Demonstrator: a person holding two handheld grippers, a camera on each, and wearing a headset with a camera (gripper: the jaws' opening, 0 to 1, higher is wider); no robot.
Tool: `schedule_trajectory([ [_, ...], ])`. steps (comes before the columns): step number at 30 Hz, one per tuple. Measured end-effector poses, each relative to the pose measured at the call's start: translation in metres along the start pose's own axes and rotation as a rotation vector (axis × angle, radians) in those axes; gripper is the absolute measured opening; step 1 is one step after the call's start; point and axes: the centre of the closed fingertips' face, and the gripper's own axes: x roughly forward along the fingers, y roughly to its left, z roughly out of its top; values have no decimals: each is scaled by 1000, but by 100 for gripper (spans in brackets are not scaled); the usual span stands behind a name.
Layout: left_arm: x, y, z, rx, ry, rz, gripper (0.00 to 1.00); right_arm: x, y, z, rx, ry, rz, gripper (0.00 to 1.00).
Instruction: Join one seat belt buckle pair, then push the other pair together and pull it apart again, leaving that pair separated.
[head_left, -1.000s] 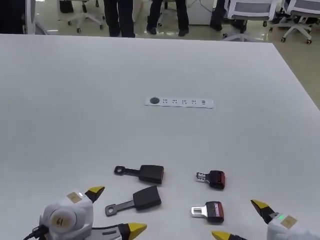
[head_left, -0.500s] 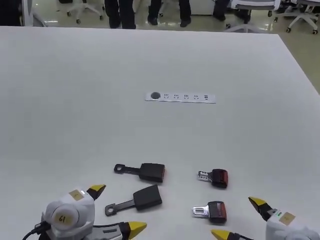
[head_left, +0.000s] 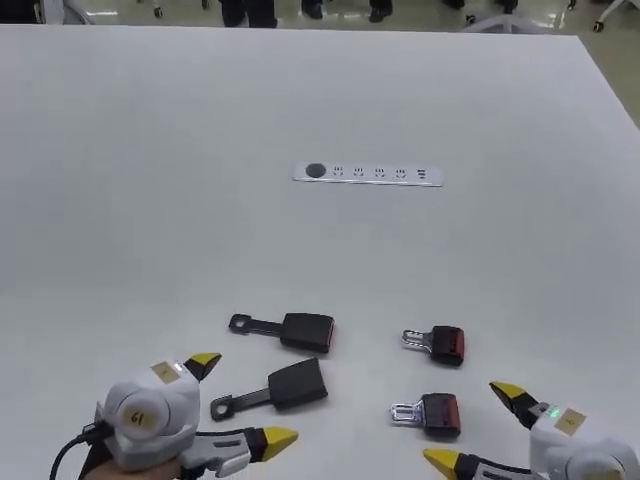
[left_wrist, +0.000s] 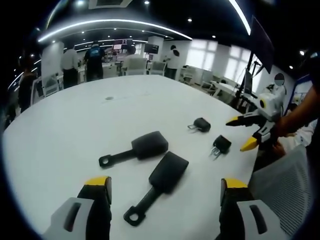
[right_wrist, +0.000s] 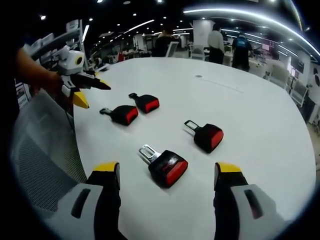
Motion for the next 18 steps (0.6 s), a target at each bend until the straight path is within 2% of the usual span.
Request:
schedule_trajectory([
  [2,2,2,-3,1,1,-5,91,3,-1,-2,-4,13,10,77],
  [6,11,-5,-2,19,21,-32,90,8,-1,-4,-2,26,29,75],
  [9,17,-3,-9,50,52,-46,88,12,-3,-6,-7,34,37,74],
  [11,22,-3,-7,60,57,-53,87,14,-2,-7,-14,37,47,73],
  [15,33,1,-10,74,70,-70,85,19,0,-6,-32,52,75,73],
  [18,40,0,-12,97,90,-79,84,25,1,-9,-50,66,109,73],
])
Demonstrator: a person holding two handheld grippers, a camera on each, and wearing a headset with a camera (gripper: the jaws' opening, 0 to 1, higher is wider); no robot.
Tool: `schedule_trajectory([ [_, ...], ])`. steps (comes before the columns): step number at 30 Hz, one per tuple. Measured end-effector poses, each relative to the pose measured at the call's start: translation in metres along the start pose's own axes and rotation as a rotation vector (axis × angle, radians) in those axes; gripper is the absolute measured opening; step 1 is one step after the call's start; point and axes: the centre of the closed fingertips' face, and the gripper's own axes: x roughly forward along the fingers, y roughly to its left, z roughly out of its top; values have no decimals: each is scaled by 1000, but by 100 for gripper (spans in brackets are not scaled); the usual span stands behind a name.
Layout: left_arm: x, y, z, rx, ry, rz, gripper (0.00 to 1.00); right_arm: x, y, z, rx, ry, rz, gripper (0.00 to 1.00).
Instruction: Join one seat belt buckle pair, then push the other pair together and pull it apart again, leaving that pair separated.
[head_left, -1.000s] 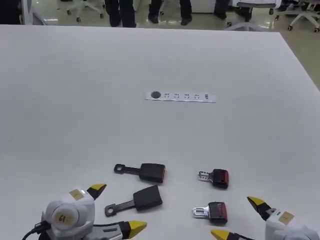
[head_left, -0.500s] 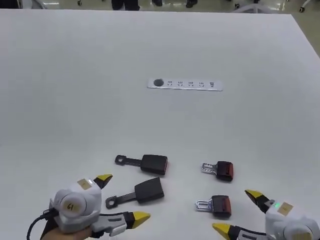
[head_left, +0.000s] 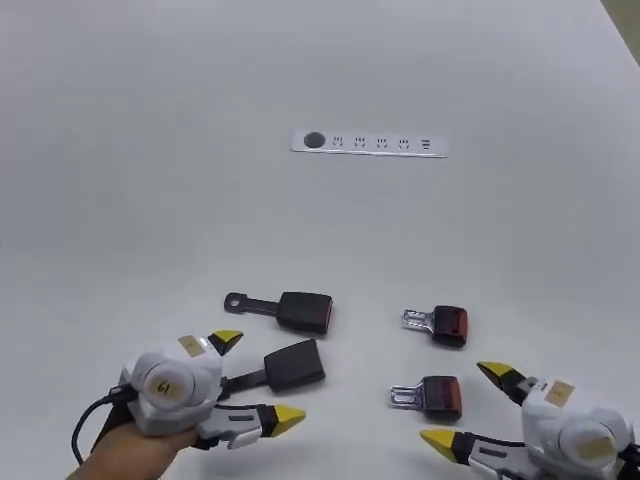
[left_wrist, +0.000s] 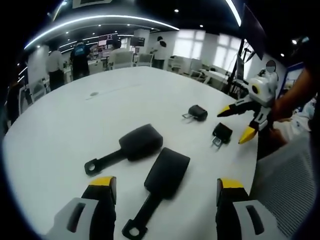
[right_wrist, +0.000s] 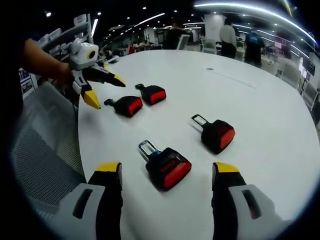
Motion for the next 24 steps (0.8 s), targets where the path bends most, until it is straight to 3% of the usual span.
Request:
schedule_trajectory([
  [9,8,3,-12,69,69,-61,79,12,4,-5,-65,48,95,70],
  [16,17,1,-9,72,73,-80,73,16,-2,-9,-94,76,147,69],
  [24,25,-5,-13,147,120,-124,66,17,-4,-12,-142,98,200,62],
])
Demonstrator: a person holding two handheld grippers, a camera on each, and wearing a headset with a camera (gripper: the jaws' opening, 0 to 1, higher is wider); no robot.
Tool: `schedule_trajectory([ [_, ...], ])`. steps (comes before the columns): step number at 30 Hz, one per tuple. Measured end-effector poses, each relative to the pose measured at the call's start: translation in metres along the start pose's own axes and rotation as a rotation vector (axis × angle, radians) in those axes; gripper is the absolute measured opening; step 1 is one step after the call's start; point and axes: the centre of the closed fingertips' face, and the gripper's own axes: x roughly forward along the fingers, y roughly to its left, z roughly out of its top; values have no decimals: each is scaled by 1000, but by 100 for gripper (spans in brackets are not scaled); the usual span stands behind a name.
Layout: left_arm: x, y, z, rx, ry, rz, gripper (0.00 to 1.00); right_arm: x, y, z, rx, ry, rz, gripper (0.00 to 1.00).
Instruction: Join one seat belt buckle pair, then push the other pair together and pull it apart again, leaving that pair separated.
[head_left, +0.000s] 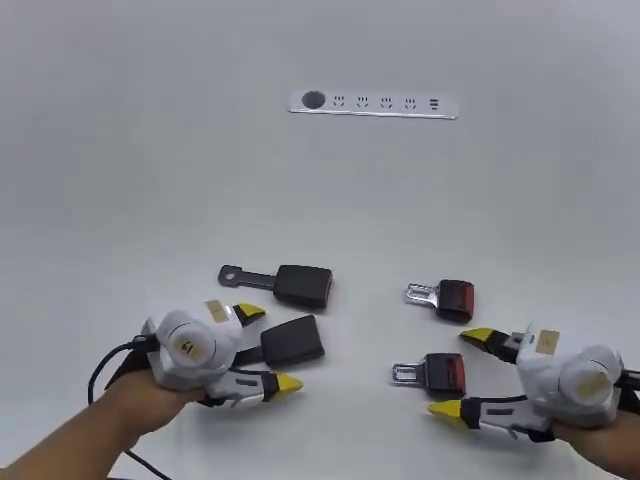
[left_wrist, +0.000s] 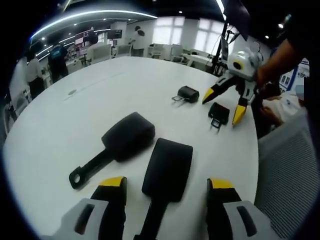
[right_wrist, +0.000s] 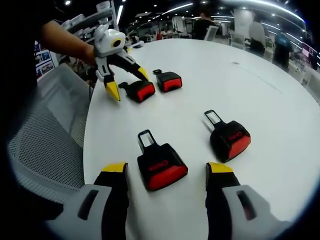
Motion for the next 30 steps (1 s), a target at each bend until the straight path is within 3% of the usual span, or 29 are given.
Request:
schedule_trajectory([
  [3,2,4,0,72,8,-2,58,1,-2,0,-33,9,15,60],
  [6,4,3,0,98,21,-27,53,2,-2,0,-48,13,40,58],
  [7,4,4,0,156,37,-37,52,2,-2,1,-57,18,45,57],
  [9,5,4,-2,213,59,-51,46,2,0,2,-67,18,65,54],
  [11,6,5,-3,269,72,-79,37,2,0,3,-78,16,77,47],
  [13,7,6,-2,287,80,-106,34,4,0,2,-101,20,80,44],
  [15,10,5,-3,365,90,-159,34,5,2,2,-117,24,92,41],
  [19,11,5,-5,448,137,-236,34,6,6,2,-156,33,104,37],
  [22,13,5,-5,488,161,-269,34,6,7,1,-184,39,109,37],
  [30,12,2,-5,521,196,-311,33,5,8,1,-165,50,109,36],
])
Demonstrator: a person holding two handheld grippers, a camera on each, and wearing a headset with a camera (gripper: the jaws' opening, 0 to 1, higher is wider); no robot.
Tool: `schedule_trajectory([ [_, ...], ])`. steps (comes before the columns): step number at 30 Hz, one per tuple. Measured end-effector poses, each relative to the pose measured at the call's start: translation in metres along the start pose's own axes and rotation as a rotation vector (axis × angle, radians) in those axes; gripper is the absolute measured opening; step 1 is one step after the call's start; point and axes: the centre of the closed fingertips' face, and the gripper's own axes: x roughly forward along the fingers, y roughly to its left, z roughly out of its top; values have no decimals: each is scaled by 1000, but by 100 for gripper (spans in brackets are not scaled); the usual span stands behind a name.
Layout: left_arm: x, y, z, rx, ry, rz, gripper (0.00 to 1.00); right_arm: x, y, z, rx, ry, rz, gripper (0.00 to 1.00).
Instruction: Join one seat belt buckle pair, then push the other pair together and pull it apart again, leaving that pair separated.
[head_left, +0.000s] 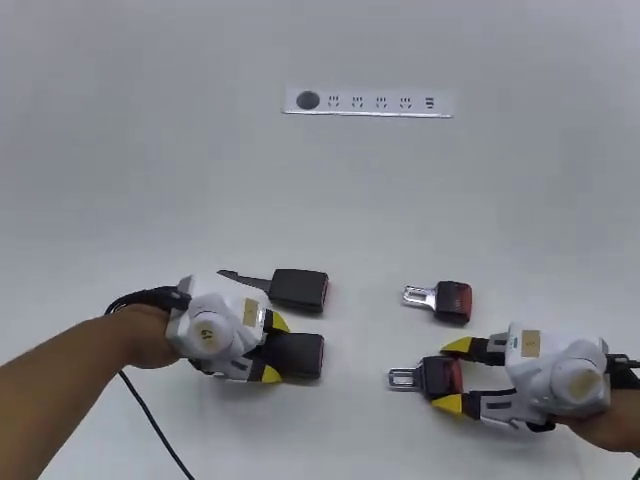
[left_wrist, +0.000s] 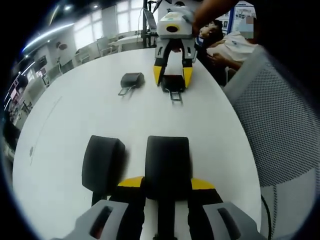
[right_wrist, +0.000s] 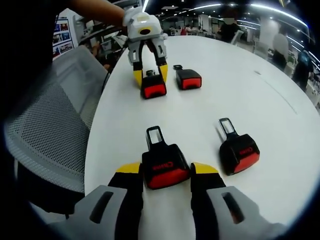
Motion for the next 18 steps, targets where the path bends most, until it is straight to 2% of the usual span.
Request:
schedule_trajectory([
  [10,1,-2,-2,-22,1,12,33,1,1,4,48,-36,-34,36],
  [18,2,-3,-1,-28,4,16,33,11,-1,17,61,-54,-53,36],
])
